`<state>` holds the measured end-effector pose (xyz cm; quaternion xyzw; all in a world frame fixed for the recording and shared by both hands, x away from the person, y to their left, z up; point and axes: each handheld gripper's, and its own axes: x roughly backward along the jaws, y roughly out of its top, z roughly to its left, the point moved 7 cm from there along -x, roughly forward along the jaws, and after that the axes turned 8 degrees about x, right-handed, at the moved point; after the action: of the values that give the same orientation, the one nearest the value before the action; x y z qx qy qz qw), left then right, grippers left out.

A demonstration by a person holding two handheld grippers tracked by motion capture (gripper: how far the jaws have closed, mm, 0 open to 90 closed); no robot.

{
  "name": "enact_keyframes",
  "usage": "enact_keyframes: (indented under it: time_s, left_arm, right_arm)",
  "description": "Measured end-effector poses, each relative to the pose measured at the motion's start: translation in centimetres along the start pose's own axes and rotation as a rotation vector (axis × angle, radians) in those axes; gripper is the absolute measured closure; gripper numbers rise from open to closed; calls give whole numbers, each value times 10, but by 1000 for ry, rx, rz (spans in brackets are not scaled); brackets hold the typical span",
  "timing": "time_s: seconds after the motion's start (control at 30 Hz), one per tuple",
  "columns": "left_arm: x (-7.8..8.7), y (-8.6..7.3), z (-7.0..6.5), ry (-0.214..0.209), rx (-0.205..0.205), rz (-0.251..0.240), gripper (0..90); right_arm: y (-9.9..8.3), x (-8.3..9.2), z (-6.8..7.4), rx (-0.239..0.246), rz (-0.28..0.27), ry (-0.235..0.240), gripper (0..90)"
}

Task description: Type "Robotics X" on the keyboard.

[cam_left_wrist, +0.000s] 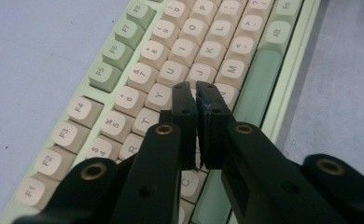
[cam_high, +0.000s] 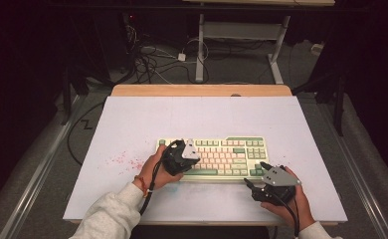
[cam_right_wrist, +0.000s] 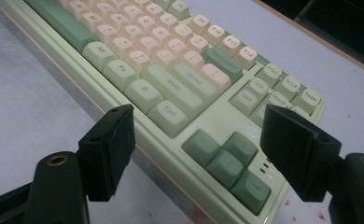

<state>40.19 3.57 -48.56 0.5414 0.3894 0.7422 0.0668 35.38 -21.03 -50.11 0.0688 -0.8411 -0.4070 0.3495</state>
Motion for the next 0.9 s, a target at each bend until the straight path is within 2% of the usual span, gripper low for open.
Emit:
enact_keyframes:
  time_s: [0.17,0.33,0.47,0.63,0.73,0.9]
  left_arm:
    - [11,-2,6,20,17,-34,779]
    - [24,-7,15,56,45,-91,646]
    - [32,-14,19,113,27,-123,528]
    - [42,-24,19,131,21,-167,367]
    - [46,-31,20,150,23,-172,287]
    - [54,-47,20,177,36,-196,226]
  right_arm:
    - [0,0,0,0,-1,1,265]
    - [0,1,0,0,-2,1,265]
    - [0,1,0,-4,-3,5,266]
    - [0,1,-1,-11,-6,9,265]
    - [1,1,-1,-13,-8,9,268]
    - [0,1,0,-18,-5,17,268]
